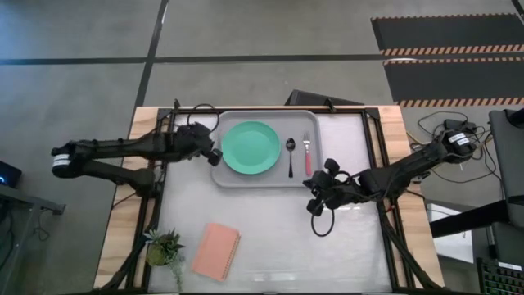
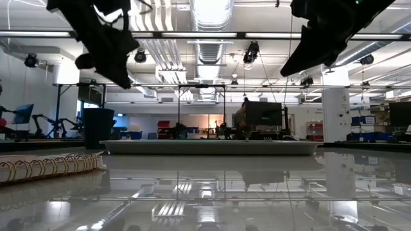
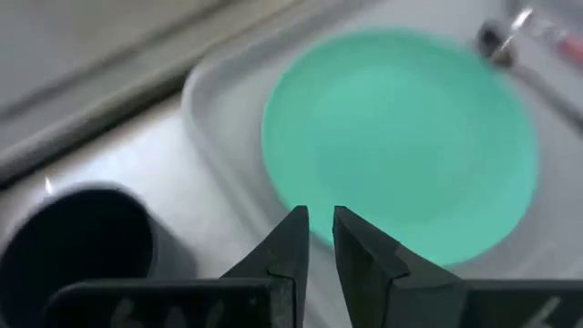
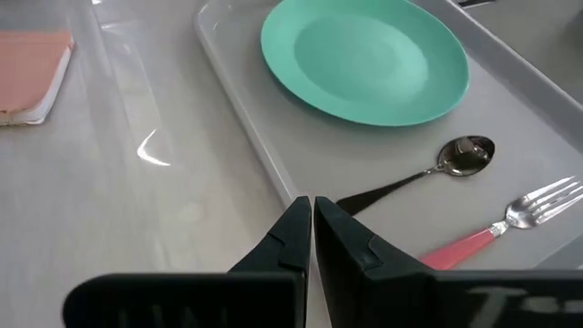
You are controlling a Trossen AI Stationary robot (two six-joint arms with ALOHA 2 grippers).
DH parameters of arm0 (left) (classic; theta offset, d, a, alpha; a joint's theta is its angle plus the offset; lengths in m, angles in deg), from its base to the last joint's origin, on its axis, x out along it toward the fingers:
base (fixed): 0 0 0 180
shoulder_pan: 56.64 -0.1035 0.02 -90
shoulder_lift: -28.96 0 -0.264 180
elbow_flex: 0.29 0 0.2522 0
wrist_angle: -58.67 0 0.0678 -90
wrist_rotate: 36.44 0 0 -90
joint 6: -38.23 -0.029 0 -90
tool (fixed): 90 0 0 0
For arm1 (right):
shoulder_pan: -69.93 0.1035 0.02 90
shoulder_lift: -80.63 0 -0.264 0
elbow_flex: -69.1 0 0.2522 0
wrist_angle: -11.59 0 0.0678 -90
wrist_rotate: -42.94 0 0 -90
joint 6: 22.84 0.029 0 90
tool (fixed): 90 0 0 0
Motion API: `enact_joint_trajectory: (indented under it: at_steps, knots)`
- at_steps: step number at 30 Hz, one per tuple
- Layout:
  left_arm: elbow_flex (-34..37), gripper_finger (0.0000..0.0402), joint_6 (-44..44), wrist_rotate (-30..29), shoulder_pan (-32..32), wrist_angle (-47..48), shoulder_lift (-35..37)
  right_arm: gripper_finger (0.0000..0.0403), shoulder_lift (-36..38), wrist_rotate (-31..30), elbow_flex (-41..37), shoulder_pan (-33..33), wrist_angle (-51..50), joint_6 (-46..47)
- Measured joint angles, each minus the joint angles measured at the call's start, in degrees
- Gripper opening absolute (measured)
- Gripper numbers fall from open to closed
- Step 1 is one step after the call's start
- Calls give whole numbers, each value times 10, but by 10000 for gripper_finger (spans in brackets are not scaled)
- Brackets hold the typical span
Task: Pick and place plate/cup/fork/spoon on tray
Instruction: Put the black cup to the right of the green plate on the gray food tray
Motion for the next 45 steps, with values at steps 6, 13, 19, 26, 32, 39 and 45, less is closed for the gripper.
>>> enact_joint_trajectory:
  at_steps: [6,13,19,26,32,39,45]
  knots:
    - [-6,33,17,31,-42,48,-13,9,-5,0,0,0,-2,-4]
    - [-4,33,-1,33,-66,48,1,9,-6,1,0,0,-4,-13]
    - [0,71,-2,36,-125,98,-5,9,-6,2,-1,0,-4,-13]
    - [0,143,-17,32,-165,98,-23,9,-6,2,-2,1,-4,-13]
    - [2,170,-20,32,-168,97,-38,9,-6,2,-7,1,-4,-13]
    - [16,170,-29,32,-168,95,-63,9,-6,2,-14,1,-4,-13]
    - [15,117,-34,30,-168,85,-83,9,-6,2,-16,1,-4,-13]
